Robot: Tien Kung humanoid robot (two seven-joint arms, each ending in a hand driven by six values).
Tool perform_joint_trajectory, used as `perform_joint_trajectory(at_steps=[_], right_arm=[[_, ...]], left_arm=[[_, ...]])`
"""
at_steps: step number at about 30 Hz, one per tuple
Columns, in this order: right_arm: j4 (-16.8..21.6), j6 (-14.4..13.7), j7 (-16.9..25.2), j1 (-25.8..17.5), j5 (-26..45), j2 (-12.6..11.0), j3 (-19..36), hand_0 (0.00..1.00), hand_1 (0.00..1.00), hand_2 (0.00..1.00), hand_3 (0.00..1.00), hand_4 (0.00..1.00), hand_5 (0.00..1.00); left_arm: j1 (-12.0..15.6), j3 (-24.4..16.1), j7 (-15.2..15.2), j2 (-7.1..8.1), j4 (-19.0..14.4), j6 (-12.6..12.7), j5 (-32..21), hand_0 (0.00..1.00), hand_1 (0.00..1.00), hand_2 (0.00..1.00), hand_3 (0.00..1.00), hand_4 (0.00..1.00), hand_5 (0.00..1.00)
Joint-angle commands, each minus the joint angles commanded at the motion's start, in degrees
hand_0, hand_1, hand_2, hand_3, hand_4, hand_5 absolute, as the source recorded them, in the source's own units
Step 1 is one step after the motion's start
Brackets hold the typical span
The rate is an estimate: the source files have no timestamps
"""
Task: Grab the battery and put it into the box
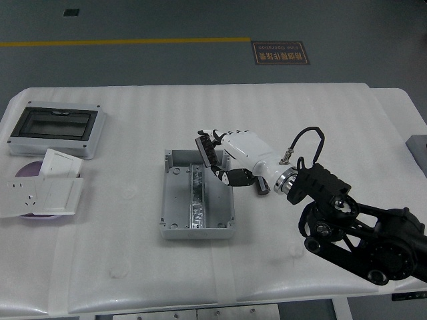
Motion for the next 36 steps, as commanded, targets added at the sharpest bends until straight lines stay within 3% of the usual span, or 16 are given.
perform_joint_trajectory(at_steps=[8, 9, 14, 21, 26, 29, 36], right_arm=[[-1.2, 1.8, -0.5, -0.3, 0.1, 0.2, 0.0, 0.793, 0.753, 0.782, 0.877, 0.594, 0.074], [-1.3, 2.0, -0.5, -0.3, 0.5, 0.2, 0.0, 0.821, 0.762, 0.792, 0.889, 0.658, 0.13], [-1.8, 3.3, -0.6, -0.6, 2.1, 0.1, 0.1, 0.821, 0.762, 0.792, 0.889, 0.658, 0.13], [-2.0, 3.8, 0.0, -0.6, 3.5, 0.0, 0.4, 0.886, 0.793, 0.828, 0.917, 0.736, 0.178], [-1.8, 3.5, 0.3, -0.9, 4.1, -0.4, 1.3, 0.886, 0.793, 0.828, 0.917, 0.736, 0.178], [-1.0, 2.9, 0.6, -1.9, 4.3, -1.7, 3.6, 0.894, 0.805, 0.838, 0.934, 0.769, 0.206], [-1.2, 3.5, 0.3, -3.9, 4.6, -9.6, 8.0, 0.895, 0.804, 0.842, 0.935, 0.805, 0.242]], left_arm=[[0.0, 0.1, 0.0, -0.06, 0.0, 0.0, 0.0, 0.649, 0.669, 0.634, 0.647, 0.69, 0.135], [-0.1, 0.1, -0.1, -0.04, 0.0, 0.0, -0.1, 0.649, 0.669, 0.635, 0.648, 0.689, 0.134], [-0.1, 0.5, -0.1, 0.01, 0.0, -0.1, -0.4, 0.649, 0.669, 0.635, 0.648, 0.689, 0.134], [-0.1, 0.7, -0.1, 0.03, 0.0, -0.3, -0.2, 0.649, 0.669, 0.633, 0.647, 0.689, 0.13], [-0.1, 0.5, -0.1, 0.04, 0.0, -0.4, 0.0, 0.649, 0.669, 0.633, 0.647, 0.689, 0.13], [-0.2, 0.6, -0.1, 0.03, 0.0, -0.4, 0.0, 0.65, 0.67, 0.628, 0.645, 0.682, 0.122], [-0.2, 0.9, -0.2, 0.07, 0.0, -0.3, -0.6, 0.65, 0.67, 0.623, 0.646, 0.683, 0.126]])
